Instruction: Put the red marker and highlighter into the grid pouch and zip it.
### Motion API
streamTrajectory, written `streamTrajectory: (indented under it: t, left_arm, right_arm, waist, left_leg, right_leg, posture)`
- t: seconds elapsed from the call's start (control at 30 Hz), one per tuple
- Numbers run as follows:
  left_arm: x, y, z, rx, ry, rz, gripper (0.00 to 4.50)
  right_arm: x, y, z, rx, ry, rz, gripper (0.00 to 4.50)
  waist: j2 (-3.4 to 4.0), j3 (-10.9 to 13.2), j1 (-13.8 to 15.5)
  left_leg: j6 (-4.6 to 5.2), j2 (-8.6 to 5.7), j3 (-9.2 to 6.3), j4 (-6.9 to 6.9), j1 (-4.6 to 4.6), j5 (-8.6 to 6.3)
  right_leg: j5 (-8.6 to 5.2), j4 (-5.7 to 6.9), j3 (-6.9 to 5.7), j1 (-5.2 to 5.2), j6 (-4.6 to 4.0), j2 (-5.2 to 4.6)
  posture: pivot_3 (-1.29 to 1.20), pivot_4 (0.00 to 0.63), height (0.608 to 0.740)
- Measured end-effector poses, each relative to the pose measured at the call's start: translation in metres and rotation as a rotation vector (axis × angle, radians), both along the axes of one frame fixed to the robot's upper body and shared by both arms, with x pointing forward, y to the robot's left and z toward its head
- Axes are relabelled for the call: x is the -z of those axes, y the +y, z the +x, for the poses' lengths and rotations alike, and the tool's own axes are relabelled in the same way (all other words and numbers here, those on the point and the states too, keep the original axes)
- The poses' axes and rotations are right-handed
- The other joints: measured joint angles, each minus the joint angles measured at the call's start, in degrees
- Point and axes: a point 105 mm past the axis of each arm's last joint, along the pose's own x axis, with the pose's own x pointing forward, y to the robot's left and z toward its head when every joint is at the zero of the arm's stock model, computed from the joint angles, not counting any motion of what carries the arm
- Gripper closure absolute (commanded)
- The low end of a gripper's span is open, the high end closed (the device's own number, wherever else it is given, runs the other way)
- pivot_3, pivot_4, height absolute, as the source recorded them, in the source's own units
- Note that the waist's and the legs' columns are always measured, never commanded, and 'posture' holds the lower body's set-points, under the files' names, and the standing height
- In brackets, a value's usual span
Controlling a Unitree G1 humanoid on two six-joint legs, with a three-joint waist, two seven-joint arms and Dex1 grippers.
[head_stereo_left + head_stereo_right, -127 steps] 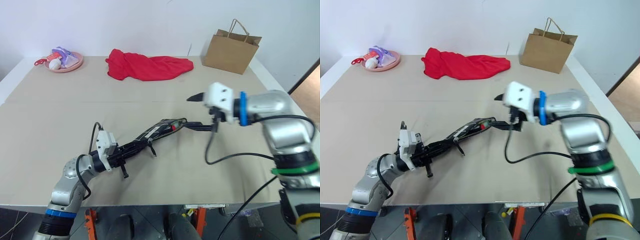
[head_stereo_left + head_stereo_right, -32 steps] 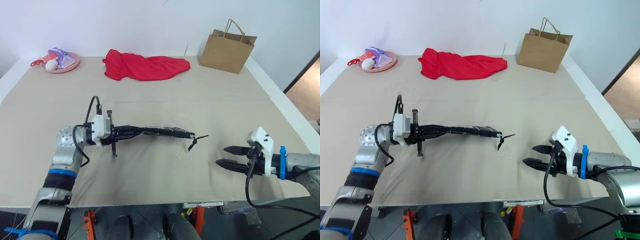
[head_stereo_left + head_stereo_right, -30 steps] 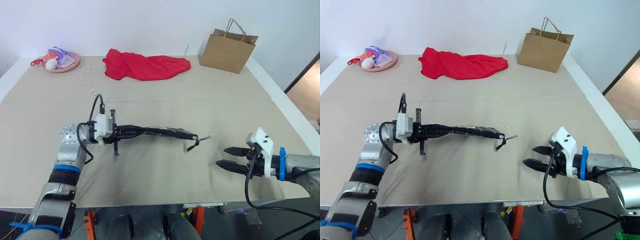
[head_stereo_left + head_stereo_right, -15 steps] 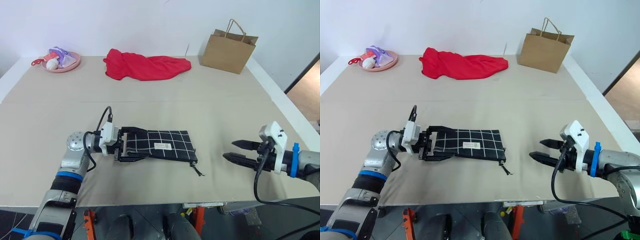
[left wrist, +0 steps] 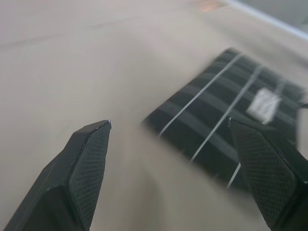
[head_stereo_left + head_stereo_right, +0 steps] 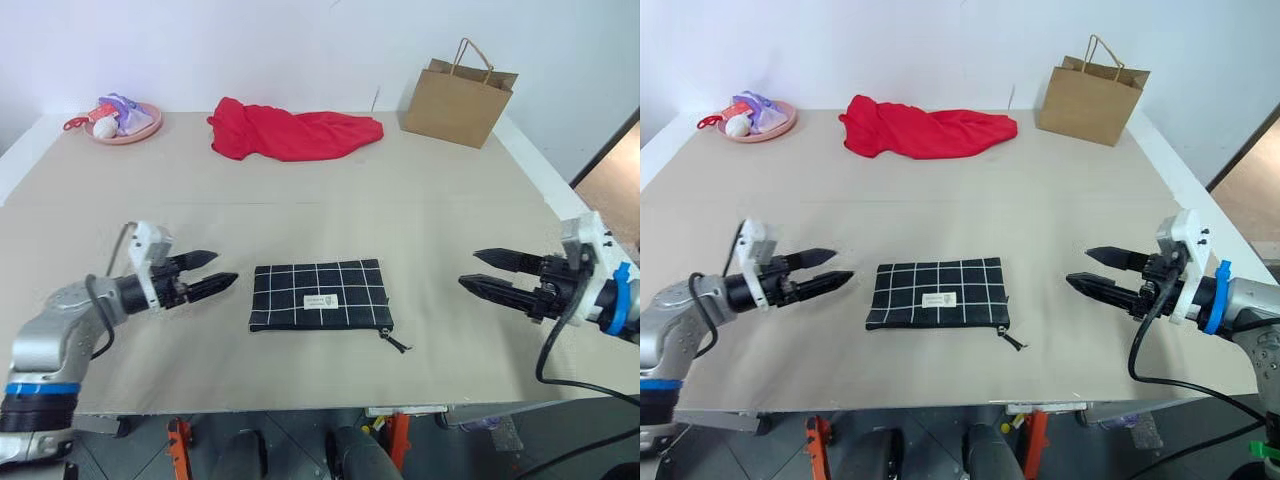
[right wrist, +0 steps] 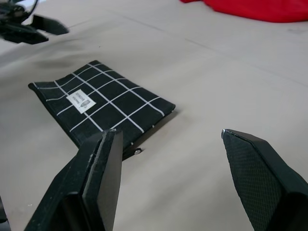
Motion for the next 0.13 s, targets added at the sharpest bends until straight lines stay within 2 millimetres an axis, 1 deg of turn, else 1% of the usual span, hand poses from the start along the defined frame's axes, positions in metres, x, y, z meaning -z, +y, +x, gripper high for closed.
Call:
streamTrajectory:
  t: [0.13]
  left_arm:
    - [0.0023, 0.0145, -0.0069, -0.086, 0.019, -0.019, 0.47]
  right_arm:
    - [0.0034, -0.0039, 0.0032, 0.024, 0.005, 0.024, 0.92]
  waist:
    - [0.0, 0.0, 0.0]
  left_leg:
    - [-0.02, 0.0, 0.01, 0.02, 0.02, 0.02]
  right_leg:
    - [0.04, 0.01, -0.01, 0.01, -0.03, 0.0]
  posture:
    - [0.0, 0.15, 0.74]
